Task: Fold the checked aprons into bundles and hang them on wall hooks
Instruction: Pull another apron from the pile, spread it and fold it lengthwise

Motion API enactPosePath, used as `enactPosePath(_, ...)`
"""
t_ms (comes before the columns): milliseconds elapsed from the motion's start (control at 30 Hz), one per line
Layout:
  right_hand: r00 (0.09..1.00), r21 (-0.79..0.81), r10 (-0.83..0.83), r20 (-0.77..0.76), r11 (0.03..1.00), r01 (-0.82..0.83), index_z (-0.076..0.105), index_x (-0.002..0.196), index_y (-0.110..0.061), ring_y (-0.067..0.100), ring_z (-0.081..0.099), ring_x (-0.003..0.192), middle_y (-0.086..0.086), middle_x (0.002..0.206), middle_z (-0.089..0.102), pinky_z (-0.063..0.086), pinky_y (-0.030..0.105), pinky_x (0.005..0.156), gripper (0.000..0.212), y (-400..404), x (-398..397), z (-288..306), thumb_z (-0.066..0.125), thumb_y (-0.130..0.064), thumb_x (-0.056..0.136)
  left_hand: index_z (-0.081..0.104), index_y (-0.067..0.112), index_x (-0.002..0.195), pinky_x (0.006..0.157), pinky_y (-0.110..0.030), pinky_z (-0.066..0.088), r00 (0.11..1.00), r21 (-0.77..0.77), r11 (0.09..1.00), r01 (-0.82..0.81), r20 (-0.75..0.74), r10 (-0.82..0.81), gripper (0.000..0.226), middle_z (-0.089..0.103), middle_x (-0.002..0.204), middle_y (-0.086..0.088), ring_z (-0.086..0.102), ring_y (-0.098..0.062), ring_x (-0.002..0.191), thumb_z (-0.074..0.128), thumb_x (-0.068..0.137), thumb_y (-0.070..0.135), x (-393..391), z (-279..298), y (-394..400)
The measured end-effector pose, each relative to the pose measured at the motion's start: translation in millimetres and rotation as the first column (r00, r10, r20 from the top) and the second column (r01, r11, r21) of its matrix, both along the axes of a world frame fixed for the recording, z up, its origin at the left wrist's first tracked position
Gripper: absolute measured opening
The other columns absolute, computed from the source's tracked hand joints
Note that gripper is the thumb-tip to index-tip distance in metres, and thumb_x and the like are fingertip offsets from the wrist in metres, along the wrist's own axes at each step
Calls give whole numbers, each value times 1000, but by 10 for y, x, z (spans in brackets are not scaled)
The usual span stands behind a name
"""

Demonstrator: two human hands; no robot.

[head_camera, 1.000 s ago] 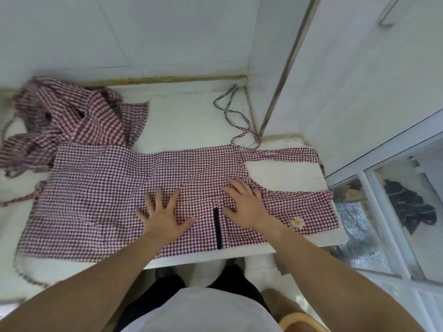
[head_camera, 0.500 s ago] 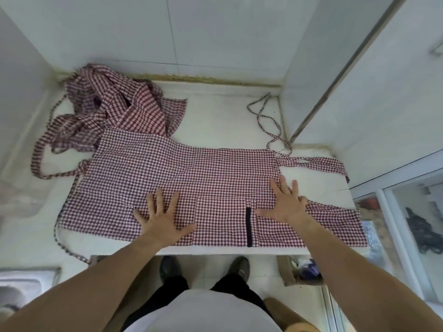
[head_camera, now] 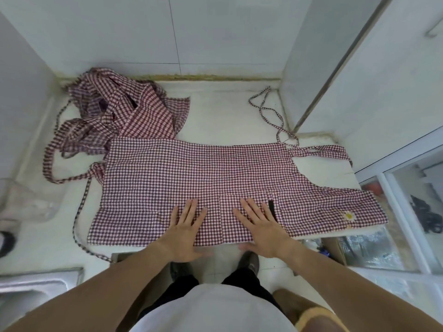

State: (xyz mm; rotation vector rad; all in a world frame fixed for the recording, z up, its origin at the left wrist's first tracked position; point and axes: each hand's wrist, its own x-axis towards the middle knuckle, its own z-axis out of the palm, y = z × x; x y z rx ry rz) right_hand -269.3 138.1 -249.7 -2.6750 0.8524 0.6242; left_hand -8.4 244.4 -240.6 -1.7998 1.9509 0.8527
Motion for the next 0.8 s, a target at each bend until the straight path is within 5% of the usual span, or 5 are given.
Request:
enactPosePath(100,1000,-22,-30,9,999,30,-23,154,-26,22,-34,145,6,159,-32,-16,51,120,84,62,-94,-34,10,-75,93,-41,21,144,115,-57,-22,998,-6,999,41,49,-41,117,-54,144,-12,-48,-29,134,50,88,68,-1,-75,26)
enactPosePath(300,986,9,-138,92,990,138,-10,156,-15,17,-18,150,0,161,-22,-21,28,119,82,-5,-117,114,41,-2,92,-44,16,140,112,-58,-24,997,-11,1000,20,79,-19,102,-57,139,-17,-49,-33,132,47,95,6,-147,1,137)
enactPosePath(467,994,-102,-112,15,988,113,-6,157,-15,17,-25,141,8,165,-14,-15,33,118,84,-82,-253,139,40,9,91,-39,22,145,113,-54,-24,1000,-3,1000,14,18,-14,89,-52,145,-13,-49,-27,133,38,100,12,-105,-5,116)
enactPosePath(633,986,-135,-144,-84,982,132,-9,157,-16,26,-17,151,10,164,-16,-1,42,125,94,-94,-291,162,49,11,88,-15,21,156,117,-40,-12,990,-126,992,32,138,-15,81,-28,160,-8,-24,-24,149,39,98,2,0,56,62)
enactPosePath(800,984,-168,-132,-120,979,111,3,158,-11,25,-1,154,9,167,-1,10,40,125,69,-196,-307,277,39,-5,100,3,19,159,124,-38,4,955,-171,981,-90,266,134,74,-4,166,-4,-1,-22,153,45,99,10,251,121,193)
